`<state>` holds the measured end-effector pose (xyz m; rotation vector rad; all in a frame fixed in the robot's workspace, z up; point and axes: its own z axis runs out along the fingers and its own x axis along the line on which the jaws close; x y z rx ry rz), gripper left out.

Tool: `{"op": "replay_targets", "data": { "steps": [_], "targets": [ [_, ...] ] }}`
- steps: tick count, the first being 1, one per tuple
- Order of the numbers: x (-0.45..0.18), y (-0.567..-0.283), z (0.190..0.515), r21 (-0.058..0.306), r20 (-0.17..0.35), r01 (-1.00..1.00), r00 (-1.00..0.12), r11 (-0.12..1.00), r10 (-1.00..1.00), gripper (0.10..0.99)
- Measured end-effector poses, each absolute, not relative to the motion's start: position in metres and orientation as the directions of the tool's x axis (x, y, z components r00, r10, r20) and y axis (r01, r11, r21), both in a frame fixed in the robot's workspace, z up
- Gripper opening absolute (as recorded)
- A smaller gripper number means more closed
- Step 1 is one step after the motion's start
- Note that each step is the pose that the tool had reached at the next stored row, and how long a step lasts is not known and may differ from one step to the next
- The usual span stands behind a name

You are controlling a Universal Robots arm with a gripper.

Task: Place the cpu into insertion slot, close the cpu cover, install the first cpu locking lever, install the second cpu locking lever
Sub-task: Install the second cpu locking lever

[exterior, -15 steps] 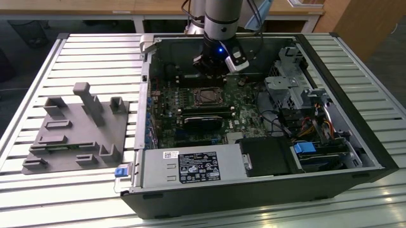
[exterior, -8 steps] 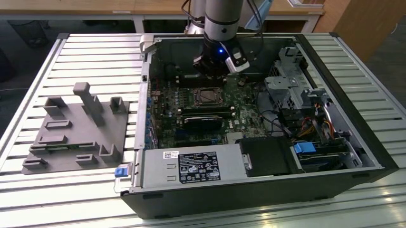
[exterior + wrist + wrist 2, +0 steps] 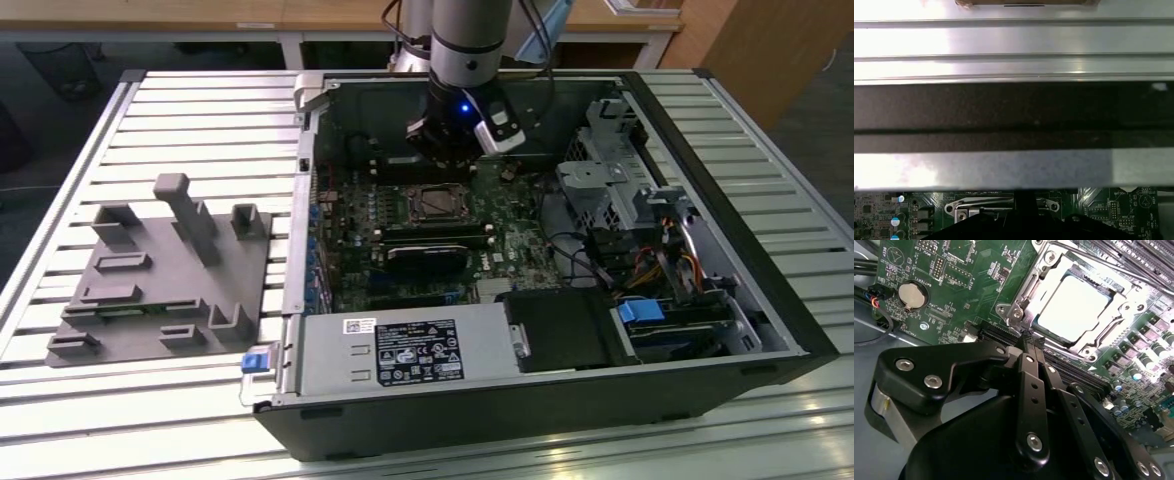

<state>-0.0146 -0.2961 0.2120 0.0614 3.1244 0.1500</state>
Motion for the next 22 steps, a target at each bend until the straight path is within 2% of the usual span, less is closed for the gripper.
{"op": "replay_targets", "data": {
  "steps": [15, 22],
  "targets": [
    [-0.015, -0.302, 0.212, 0.096, -0.011, 0.039, -0.999, 0.995, 0.040, 0.122],
    [-0.015, -0.302, 0.229, 0.096, -0.011, 0.039, -0.999, 0.995, 0.040, 0.122]
  ]
}}
